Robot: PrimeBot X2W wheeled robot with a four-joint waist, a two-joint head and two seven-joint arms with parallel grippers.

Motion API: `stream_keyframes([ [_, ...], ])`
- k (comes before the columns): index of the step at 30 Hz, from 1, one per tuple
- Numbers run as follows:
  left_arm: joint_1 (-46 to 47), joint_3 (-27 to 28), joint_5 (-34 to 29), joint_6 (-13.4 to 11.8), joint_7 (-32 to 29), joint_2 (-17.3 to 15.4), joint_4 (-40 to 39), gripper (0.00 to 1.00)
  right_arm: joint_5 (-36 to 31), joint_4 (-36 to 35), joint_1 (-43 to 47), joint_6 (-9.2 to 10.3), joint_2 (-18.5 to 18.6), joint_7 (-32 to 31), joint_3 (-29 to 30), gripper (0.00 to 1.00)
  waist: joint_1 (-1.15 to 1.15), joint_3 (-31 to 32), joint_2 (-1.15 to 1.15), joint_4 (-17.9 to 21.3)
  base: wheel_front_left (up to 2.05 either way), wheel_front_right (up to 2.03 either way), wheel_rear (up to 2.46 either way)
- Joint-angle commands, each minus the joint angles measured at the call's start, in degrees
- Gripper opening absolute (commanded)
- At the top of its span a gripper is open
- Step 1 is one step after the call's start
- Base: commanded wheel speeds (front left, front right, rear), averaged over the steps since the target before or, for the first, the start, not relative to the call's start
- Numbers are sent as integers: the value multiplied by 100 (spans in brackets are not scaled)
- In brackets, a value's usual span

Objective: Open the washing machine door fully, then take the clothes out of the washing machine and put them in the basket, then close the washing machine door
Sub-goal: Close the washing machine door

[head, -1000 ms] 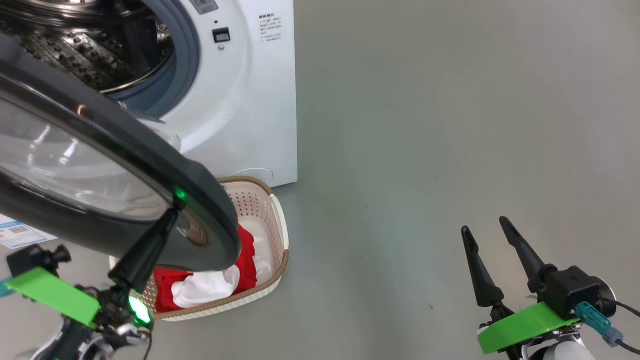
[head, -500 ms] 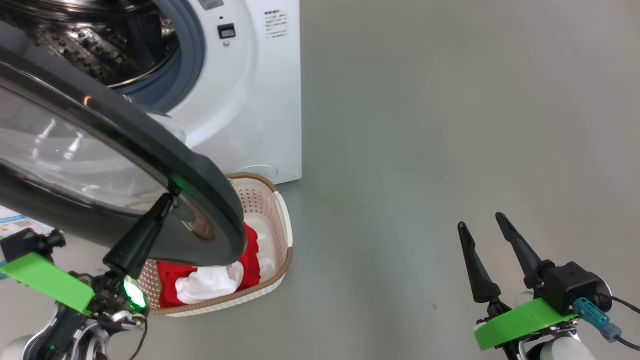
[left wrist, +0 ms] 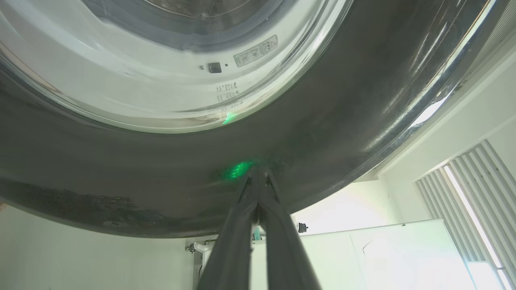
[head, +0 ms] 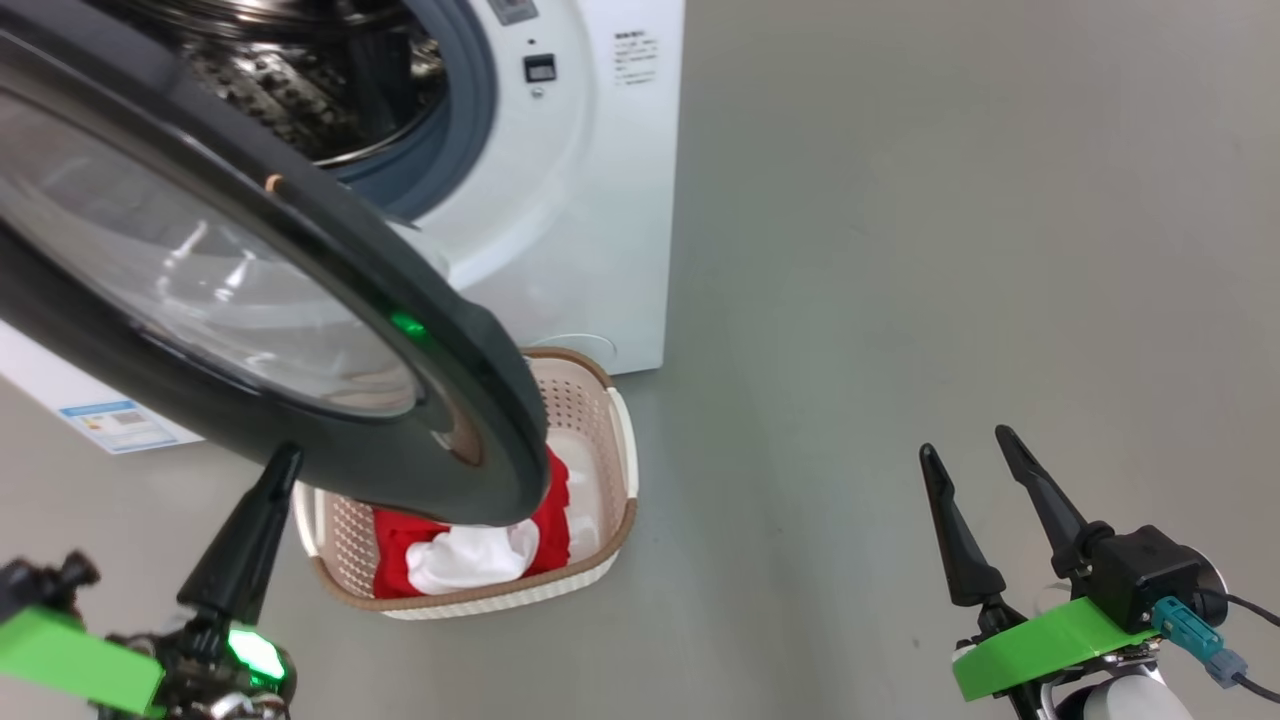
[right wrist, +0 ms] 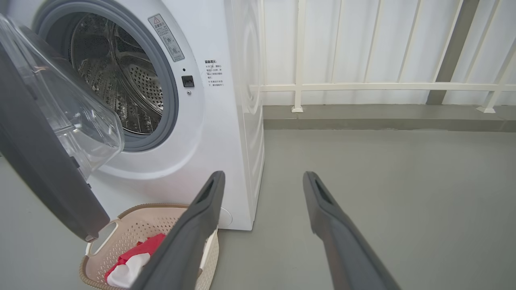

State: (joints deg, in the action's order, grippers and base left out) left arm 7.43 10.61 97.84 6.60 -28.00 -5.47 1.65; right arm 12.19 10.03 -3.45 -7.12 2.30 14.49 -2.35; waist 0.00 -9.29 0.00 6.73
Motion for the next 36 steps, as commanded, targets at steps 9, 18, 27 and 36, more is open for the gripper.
stream_keyframes([
  [9, -549, 286, -600, 83, 855, 148, -578, 100, -121, -120, 102, -36, 57, 51, -20, 100, 0, 282, 0, -367, 0, 0, 0],
  [18, -721, 13, -2642, -69, 2280, 131, -1092, 100, -161, -158, 183, -36, 57, 18, 82, 100, 0, 426, 0, -574, 0, 0, 0],
  [27, -849, -643, -5717, -811, 3323, -270, -1486, 100, -230, -255, 239, -36, 57, -62, 92, 100, 0, 577, 0, -673, 0, 0, 0],
  [36, -1178, -1409, -7736, -1496, 3470, -635, -1163, 100, -362, -341, 457, -36, 57, -164, 164, 100, 0, 832, 0, -701, 0, 0, 0],
])
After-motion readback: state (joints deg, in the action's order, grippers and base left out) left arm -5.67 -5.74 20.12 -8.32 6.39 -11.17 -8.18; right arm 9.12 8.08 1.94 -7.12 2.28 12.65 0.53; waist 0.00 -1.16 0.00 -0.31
